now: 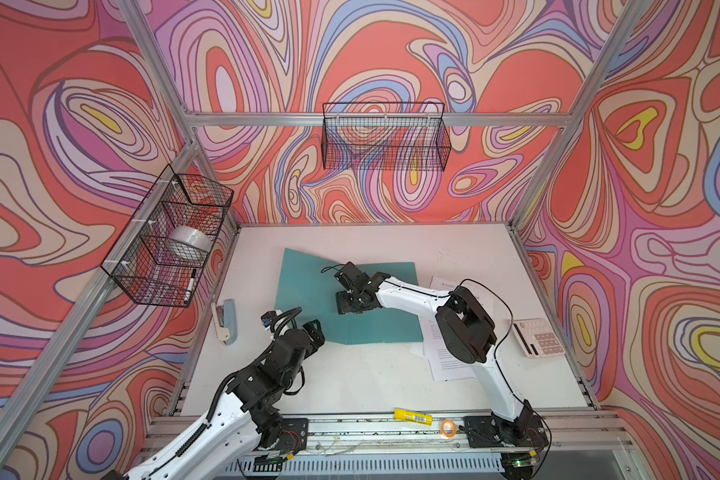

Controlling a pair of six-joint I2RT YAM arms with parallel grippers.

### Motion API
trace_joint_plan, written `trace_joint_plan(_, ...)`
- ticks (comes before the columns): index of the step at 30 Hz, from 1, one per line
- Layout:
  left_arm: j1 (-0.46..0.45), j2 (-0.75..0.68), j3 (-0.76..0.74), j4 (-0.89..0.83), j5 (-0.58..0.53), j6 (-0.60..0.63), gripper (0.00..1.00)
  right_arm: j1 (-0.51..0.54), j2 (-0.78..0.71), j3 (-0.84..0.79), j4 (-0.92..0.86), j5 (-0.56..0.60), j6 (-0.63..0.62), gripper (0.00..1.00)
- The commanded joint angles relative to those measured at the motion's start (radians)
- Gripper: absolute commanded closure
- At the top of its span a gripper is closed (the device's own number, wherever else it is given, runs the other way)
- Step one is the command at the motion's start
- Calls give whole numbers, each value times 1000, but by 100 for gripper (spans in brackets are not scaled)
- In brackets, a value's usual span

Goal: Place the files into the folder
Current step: 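Swing the folder cover open with the right gripper, laying it flat, then release the cover and move the right gripper toward the papers while the left withdraws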

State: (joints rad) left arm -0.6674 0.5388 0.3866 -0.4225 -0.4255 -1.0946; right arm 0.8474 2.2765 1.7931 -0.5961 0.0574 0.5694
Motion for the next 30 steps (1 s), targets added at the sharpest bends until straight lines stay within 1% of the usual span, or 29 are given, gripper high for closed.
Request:
trace_joint_plan(1,5,-92,41,-213,-67,-21,13,11,39,48,-52,60,-9,29)
trace_joint_plan(5,5,-184,100,-363,-96,-34,14,15,53,63,-75,70,-3,29)
trace_joint_plan(6,5,-202,115,-376,-86,-12,15,19,48,63,-80,72,0,30)
trace_joint_plan(9,5,-214,166,-362,-59,40,14,22,-10,9,-43,72,7,30)
trace_joint_plan(12,5,-161,201,-267,-13,125,11,22,-84,-21,-47,70,4,30)
trace_joint_plan(15,5,-38,251,-162,51,205,9,21,-196,-83,-20,69,-7,29)
trace_joint_plan(18,5,109,298,-41,145,274,8,18,-288,-120,-38,79,-19,29)
trace_joint_plan(22,4,303,323,195,304,332,9,-6,-413,-208,-51,97,-12,29)
trace_joint_plan(25,3,448,320,419,433,355,10,-63,-521,-306,-61,107,7,30)
trace_joint_plan(30,-5,738,405,670,616,342,12,-237,-721,-520,0,7,24,34)
